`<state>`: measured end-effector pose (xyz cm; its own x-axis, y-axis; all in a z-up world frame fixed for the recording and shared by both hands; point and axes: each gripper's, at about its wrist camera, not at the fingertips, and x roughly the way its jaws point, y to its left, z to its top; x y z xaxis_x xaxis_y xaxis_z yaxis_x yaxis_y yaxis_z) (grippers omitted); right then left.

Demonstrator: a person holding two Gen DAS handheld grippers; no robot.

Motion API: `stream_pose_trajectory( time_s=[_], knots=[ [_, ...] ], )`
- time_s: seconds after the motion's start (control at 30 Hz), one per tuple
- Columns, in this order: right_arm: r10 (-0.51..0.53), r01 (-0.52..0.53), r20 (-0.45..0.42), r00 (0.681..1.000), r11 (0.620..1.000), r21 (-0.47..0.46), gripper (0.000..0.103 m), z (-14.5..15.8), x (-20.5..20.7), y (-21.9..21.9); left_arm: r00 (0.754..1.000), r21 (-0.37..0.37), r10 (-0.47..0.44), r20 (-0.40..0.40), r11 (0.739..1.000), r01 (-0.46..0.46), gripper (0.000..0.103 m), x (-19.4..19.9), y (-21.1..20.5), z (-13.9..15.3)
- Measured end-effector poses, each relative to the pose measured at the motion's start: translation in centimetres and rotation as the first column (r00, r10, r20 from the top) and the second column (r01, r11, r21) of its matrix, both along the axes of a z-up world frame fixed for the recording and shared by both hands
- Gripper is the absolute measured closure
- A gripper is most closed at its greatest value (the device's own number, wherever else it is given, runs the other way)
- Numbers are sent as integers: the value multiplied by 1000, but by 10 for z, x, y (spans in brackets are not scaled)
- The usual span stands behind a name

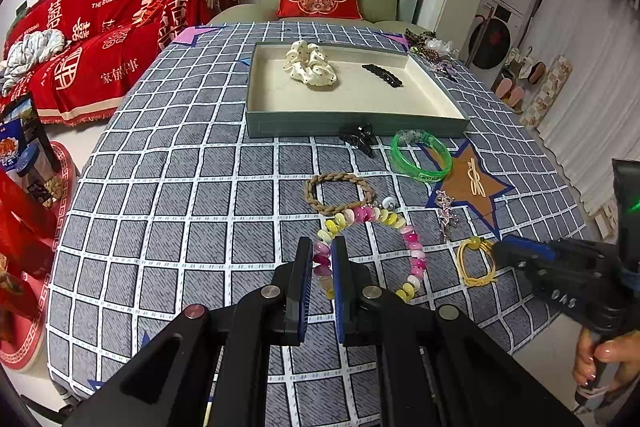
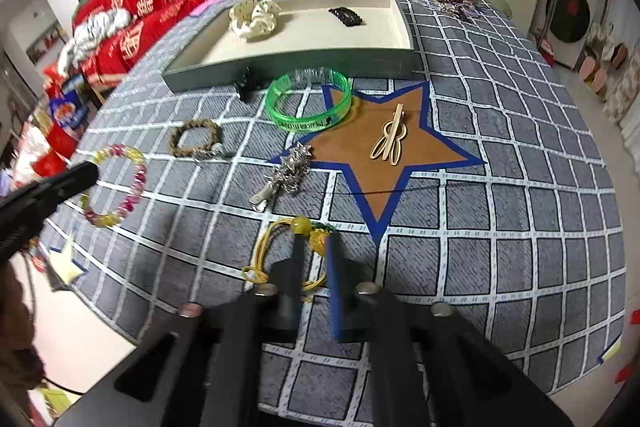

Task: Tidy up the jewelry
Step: 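Carry both bracelets into the tray and open both tools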

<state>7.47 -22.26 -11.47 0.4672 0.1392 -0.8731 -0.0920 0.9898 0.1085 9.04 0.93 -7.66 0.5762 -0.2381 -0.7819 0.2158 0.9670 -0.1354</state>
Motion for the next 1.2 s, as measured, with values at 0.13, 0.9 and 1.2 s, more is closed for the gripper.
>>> stream_pose_trajectory(
  time_s=[0.13,0.9,1.2],
  knots=[
    [4,-3,29,1000,1000,-31,40,0,-3,3,1000,4,1,-5,1000,-1,85,-2,1,-2],
    [-24,24,108,994,1000,0,91,40,3,-10,1000,-35,5,5,999,-5,85,9,1,18],
    [-28,17,202,979,998,58,91,99,54,-24,998,-44,-1,57,999,3,85,57,1,63]
  ],
)
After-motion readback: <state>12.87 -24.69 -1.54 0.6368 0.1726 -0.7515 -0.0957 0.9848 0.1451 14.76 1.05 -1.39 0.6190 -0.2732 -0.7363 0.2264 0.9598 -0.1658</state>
